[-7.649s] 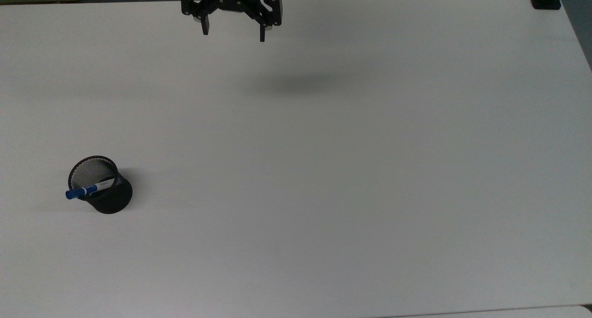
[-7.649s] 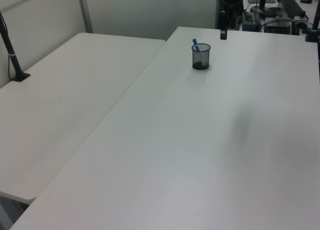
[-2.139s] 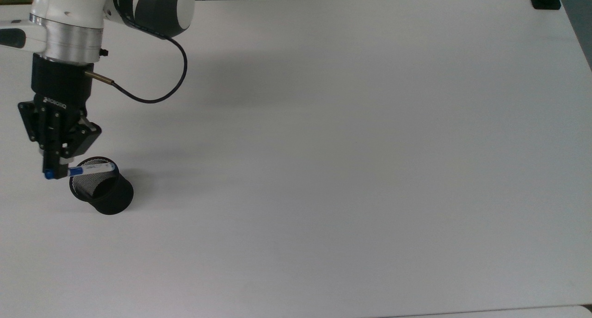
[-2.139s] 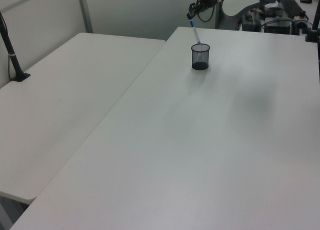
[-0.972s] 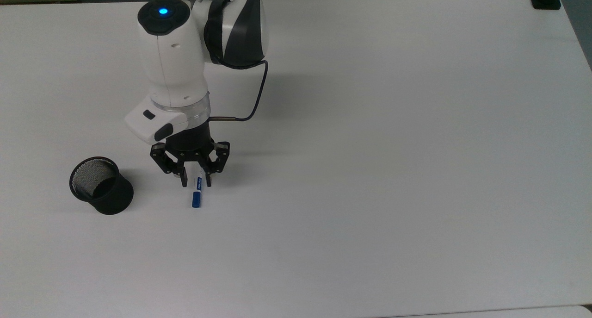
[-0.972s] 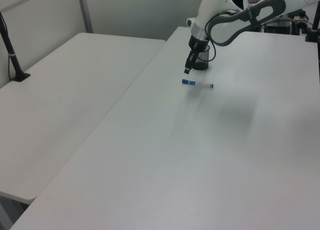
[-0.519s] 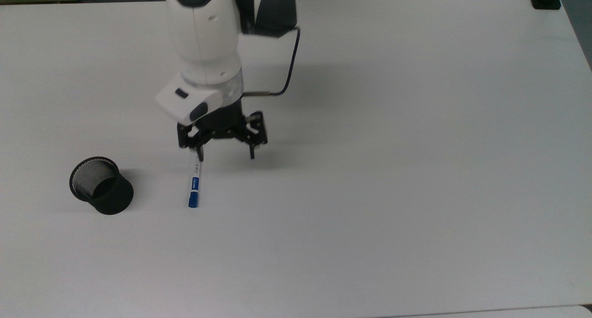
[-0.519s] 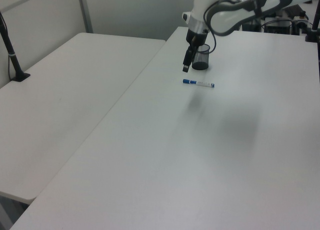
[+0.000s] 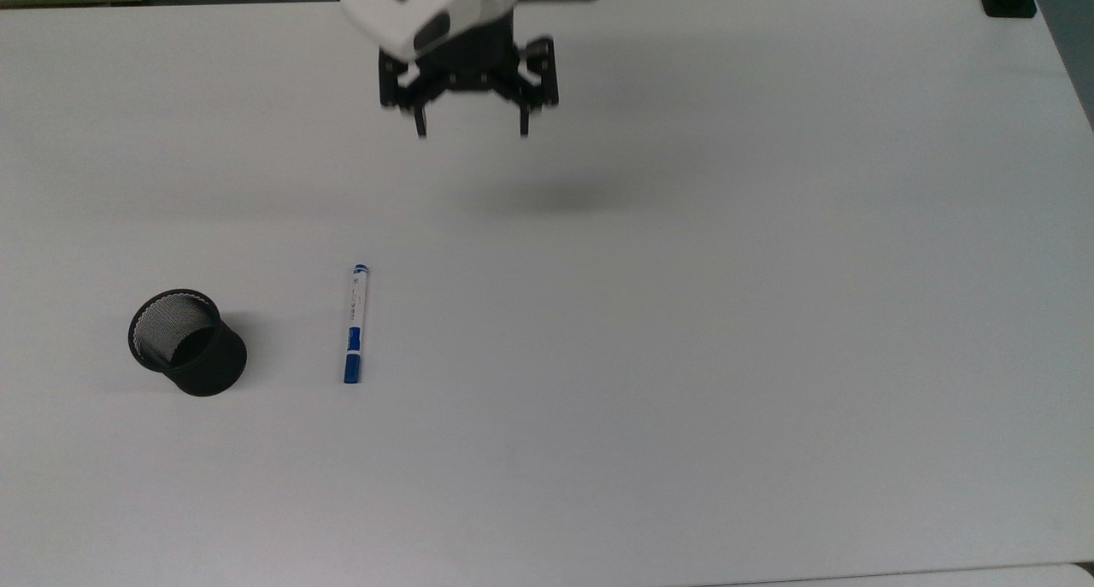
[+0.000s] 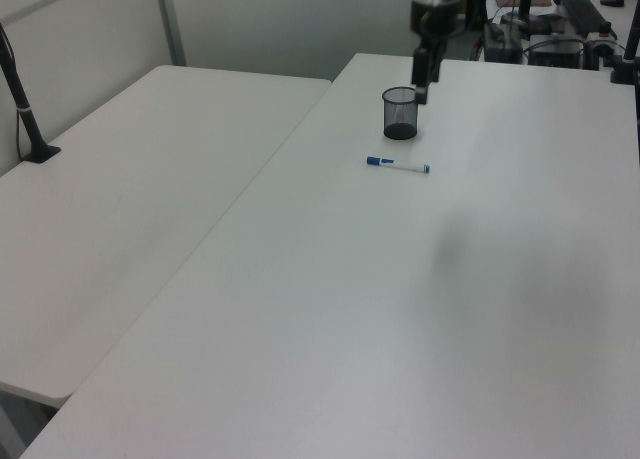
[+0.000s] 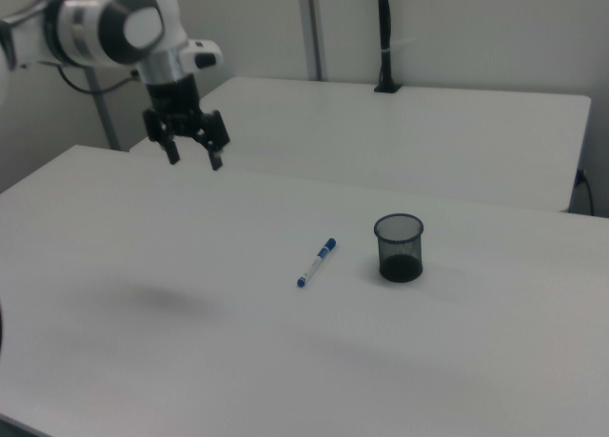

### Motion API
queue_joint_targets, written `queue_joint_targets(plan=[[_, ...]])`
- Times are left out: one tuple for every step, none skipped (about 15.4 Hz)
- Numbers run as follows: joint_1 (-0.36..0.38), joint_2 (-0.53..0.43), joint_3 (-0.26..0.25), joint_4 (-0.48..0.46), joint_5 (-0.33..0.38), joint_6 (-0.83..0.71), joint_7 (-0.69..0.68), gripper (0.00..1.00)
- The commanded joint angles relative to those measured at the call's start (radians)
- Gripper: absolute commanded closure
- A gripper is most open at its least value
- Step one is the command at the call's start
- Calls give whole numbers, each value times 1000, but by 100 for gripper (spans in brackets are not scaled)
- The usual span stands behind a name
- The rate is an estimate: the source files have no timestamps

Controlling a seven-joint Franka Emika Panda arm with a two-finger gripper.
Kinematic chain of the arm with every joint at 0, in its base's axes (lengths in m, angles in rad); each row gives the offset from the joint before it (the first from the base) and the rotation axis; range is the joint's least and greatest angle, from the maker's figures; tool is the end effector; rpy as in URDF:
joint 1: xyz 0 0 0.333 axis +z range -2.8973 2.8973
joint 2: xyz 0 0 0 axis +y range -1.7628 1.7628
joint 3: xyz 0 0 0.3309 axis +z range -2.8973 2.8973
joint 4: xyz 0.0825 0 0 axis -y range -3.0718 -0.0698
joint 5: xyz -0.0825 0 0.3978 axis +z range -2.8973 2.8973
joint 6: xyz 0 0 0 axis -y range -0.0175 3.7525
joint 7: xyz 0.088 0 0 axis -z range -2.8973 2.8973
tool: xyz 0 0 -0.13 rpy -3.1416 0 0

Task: Remove the marker

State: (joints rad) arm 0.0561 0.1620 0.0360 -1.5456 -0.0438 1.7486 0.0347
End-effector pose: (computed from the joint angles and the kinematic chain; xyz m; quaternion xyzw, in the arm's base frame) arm 0.6313 0.0518 0.5476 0.9991 0.0318 0.0217 0.0174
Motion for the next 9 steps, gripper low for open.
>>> queue_joint_targets(plan=[[65,-93,-68,-44,-1,-119,39,0],[67,-93,-68,-44,-1,-135,100,0],[65,-93,-68,-44,-2,-130,159,0],[64,-90,-68,-42,-10,-127,172,0],[61,-88,-68,-42,-22,-126,163,0],[60,-88,-68,-42,-31,-126,145,0],[57,-88,-68,-42,-31,-127,127,0],[57,-88,-67,-42,-30,-129,117,0],[54,-88,-67,-41,-27,-130,117,0]])
